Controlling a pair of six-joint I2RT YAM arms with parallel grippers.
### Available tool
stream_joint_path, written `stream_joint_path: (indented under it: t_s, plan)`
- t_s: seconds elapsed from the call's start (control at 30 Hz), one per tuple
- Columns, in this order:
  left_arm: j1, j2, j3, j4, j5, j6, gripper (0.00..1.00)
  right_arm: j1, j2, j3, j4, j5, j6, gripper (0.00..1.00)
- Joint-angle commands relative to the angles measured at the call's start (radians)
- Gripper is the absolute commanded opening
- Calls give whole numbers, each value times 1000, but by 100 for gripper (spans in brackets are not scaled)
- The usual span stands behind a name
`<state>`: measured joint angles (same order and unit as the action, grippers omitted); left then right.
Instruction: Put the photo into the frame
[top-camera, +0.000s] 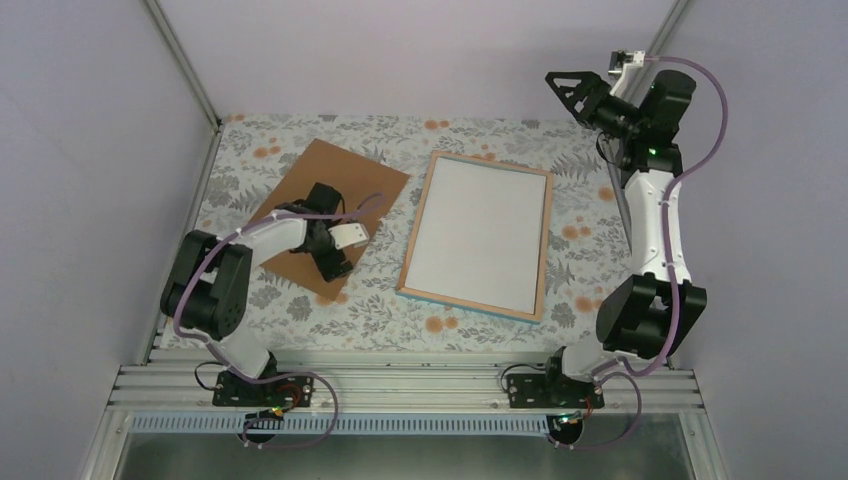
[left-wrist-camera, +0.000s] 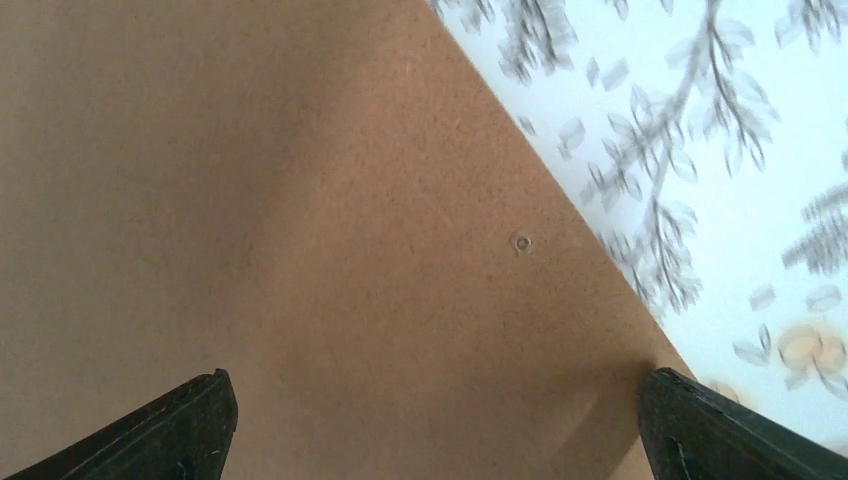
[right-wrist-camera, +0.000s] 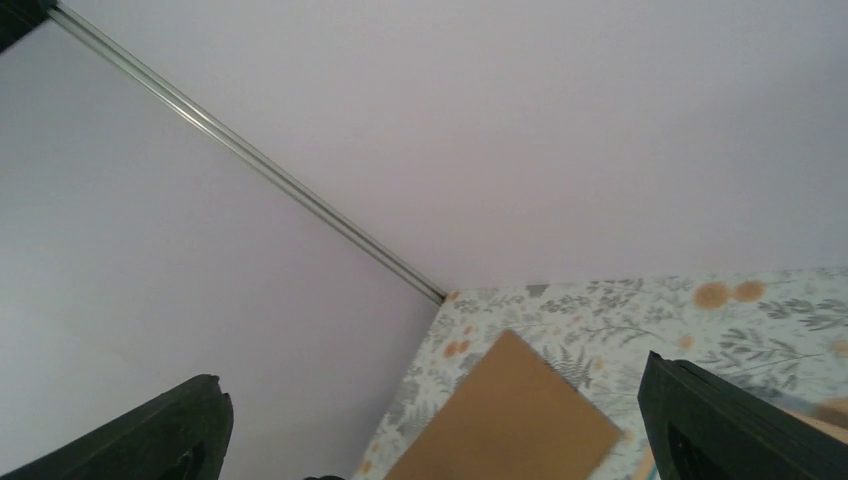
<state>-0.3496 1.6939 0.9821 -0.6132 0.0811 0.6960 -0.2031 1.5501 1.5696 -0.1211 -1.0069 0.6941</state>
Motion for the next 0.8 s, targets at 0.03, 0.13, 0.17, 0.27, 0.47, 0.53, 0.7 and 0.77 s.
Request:
stream_joint_path:
  t_s: [0.03,0.13,0.17,0.27,0.47,0.53,0.7,0.77]
  plan:
    - [18,-64,-109,-53,-59,85,100,9,14,38,76,-74,193,100]
    - [13,-62,-167,-38,-79,90,100,17,39,83,113,-95,279,100]
    - [16,-54,-195,-27,-101,104,100,21,46,98,113,-98,294,100]
    - [61,-62,-281,19,-145,161,100,28,47,90,143,-102,337,100]
    - [188,-50,-329,44,-188,267,100,29,58,103,147,-140,350,100]
    - [217,-50,-338,68,-215,304,100,27,62,120,108,-141,302,100]
    - [314,-53,-273,43,-227,361,100,25,44,46,120,-147,166,100]
    - [353,-82,-262,40,-243,410,100,25,34,-1,127,-141,83,100]
